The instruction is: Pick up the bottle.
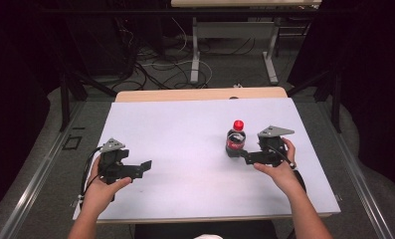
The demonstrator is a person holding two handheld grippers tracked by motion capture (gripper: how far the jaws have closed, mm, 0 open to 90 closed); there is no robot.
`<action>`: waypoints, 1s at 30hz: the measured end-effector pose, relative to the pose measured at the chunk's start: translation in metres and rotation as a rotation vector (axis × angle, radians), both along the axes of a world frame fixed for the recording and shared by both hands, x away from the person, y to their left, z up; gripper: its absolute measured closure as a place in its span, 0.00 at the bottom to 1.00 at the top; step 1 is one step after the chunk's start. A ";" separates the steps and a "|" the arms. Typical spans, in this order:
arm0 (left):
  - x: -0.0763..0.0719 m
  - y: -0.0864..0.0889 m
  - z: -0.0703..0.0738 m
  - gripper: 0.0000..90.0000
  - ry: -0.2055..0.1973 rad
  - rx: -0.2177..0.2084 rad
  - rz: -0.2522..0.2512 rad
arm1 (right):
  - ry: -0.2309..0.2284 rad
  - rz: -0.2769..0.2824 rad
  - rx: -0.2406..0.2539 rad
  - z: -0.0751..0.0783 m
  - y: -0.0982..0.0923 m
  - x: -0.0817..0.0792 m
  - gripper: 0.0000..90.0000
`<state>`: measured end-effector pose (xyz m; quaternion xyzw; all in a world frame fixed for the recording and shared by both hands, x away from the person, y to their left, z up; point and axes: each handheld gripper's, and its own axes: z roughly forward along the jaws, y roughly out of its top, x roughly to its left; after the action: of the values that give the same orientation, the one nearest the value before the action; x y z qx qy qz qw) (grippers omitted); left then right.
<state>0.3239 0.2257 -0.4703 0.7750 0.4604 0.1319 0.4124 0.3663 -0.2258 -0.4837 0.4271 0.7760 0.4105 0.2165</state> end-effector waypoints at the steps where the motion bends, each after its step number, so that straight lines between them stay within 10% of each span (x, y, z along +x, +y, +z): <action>1: 0.000 -0.001 -0.001 0.02 0.002 -0.008 0.002 | 0.009 0.001 0.002 0.000 0.003 0.002 0.12; 30: 0.002 -0.002 -0.013 0.04 0.019 0.009 0.017 | 0.028 0.022 0.013 -0.025 0.027 0.038 0.26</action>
<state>0.3264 0.2239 -0.4829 0.7742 0.4702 0.1301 0.4032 0.4044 -0.1984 -0.5082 0.4258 0.7810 0.4116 0.1983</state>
